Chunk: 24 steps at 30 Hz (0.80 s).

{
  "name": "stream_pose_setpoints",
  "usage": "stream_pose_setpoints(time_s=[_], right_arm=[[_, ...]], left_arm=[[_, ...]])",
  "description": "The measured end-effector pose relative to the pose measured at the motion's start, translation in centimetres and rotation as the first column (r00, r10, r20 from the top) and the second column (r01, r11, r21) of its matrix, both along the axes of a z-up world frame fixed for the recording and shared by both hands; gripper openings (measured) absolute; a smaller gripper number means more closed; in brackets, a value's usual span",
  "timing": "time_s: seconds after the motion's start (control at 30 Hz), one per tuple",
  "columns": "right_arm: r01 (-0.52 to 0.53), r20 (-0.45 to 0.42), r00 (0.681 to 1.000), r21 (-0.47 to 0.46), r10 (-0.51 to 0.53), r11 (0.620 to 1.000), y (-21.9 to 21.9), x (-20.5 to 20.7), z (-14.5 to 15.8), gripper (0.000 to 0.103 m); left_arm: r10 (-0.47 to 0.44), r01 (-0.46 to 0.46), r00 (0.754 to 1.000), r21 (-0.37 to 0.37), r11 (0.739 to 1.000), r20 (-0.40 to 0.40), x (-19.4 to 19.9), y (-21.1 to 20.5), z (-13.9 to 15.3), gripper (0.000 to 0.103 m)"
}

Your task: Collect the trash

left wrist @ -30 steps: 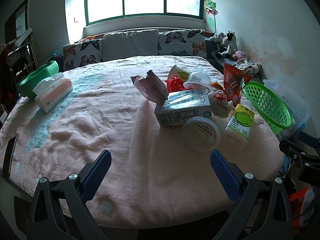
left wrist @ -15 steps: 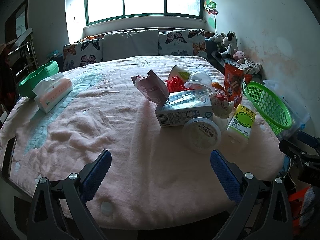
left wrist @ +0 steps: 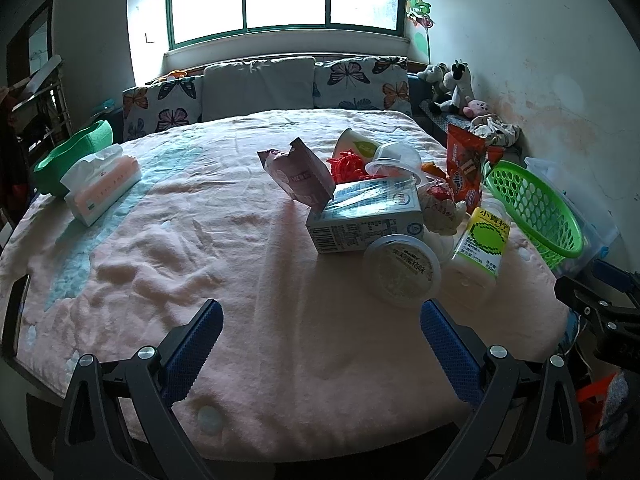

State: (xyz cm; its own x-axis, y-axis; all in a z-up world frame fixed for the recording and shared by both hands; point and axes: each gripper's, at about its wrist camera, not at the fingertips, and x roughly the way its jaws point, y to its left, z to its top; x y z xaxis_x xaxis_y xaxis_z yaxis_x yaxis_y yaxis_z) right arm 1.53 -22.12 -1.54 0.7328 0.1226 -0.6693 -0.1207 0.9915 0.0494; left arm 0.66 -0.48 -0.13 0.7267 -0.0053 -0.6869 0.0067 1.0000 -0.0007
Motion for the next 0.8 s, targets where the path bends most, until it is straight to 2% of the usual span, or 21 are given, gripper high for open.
stream_pose_setpoints(time_s=[0.8], right_arm=[[-0.024, 0.029, 0.999, -0.005, 0.025, 1.000, 0.0, 2.2, 0.7, 0.098]], left_arm=[[-0.022, 0.022, 1.000, -0.027, 0.999, -0.012, 0.8, 0.1, -0.4, 0.096]])
